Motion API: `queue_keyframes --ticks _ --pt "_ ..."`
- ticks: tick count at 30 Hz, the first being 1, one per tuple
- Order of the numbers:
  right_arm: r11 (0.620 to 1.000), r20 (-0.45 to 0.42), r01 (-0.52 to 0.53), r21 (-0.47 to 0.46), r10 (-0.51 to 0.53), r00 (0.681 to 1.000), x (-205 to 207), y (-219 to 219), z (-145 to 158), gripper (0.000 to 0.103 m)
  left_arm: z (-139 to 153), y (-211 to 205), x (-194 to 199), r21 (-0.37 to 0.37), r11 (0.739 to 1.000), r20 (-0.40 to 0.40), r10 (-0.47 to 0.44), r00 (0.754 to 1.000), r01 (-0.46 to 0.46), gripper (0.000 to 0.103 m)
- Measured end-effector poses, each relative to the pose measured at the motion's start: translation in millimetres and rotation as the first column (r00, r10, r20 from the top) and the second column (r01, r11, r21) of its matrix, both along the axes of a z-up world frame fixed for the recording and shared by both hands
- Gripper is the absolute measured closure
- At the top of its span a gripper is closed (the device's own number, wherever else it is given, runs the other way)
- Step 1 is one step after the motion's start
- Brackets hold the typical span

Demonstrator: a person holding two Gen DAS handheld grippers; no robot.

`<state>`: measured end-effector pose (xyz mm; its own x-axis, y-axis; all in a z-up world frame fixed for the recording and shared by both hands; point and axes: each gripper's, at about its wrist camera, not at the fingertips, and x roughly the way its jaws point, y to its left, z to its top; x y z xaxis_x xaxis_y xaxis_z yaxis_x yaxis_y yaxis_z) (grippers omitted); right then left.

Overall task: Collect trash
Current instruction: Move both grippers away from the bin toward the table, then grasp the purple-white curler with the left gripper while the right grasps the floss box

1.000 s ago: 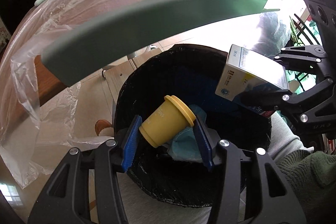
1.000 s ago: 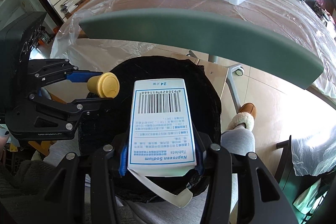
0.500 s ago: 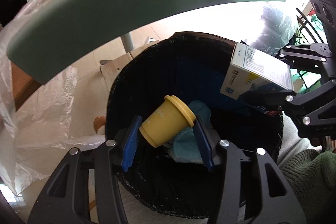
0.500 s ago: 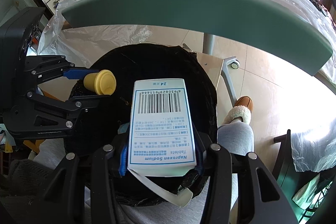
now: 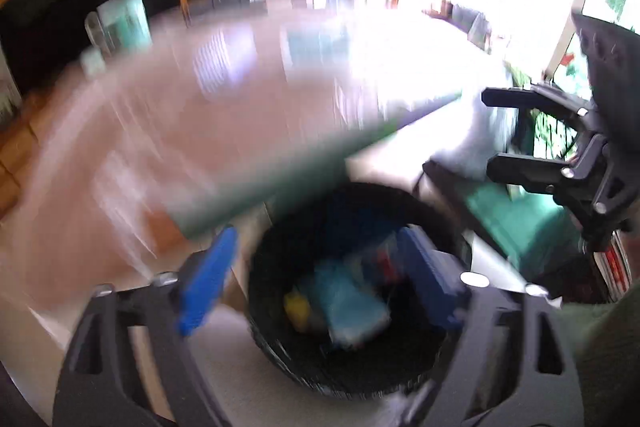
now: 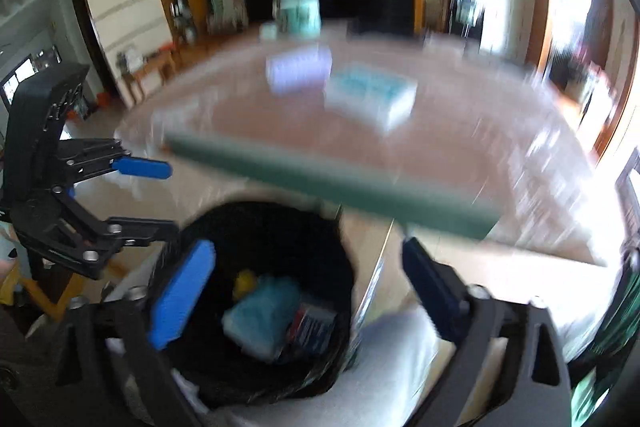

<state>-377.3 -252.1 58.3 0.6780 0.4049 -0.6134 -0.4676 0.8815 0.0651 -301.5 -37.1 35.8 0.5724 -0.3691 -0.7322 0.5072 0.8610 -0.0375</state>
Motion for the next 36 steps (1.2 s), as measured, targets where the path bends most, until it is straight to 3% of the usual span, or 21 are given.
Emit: queue_keyframes --ticks 1,3,8,15,26,29,32,36 --pt "1.000 0.039 0.009 0.010 -0.009 0.999 5 -3 8 0.004 20 6 1 -0.029 0.999 0.092 0.033 0.995 -0.031 0.001" --pt "0.999 0.078 0.046 0.018 -0.048 0.996 21 -7 18 0.004 40 13 13 -0.069 0.993 0.176 0.102 0.979 -0.091 0.001" --pt "0.995 0.011 0.103 0.016 -0.103 0.995 80 1 14 0.004 38 13 81 -0.033 0.985 0.057 0.169 0.984 -0.167 0.001" --pt "0.995 -0.105 0.014 -0.101 -0.025 0.994 140 26 -17 0.004 7 -5 135 0.085 0.993 0.011 0.076 0.997 -0.077 0.001" --pt "0.986 -0.208 -0.079 -0.146 0.047 0.977 190 40 -39 0.004 -19 -13 183 0.047 0.999 -0.124 -0.005 0.992 0.011 0.002" --pt "0.988 -0.241 -0.109 -0.112 0.079 0.967 196 40 -39 0.005 -22 -16 189 0.055 0.998 -0.137 -0.019 0.990 0.026 0.010" --pt "0.979 -0.238 -0.142 -0.145 0.104 0.966 197 46 -35 0.005 -26 -20 193 0.076 0.996 -0.149 -0.034 0.988 0.046 0.017" --pt "0.964 -0.264 -0.194 -0.180 0.143 0.954 198 52 -39 0.014 -28 -21 198 0.081 0.995 -0.157 -0.047 0.986 0.061 0.024"
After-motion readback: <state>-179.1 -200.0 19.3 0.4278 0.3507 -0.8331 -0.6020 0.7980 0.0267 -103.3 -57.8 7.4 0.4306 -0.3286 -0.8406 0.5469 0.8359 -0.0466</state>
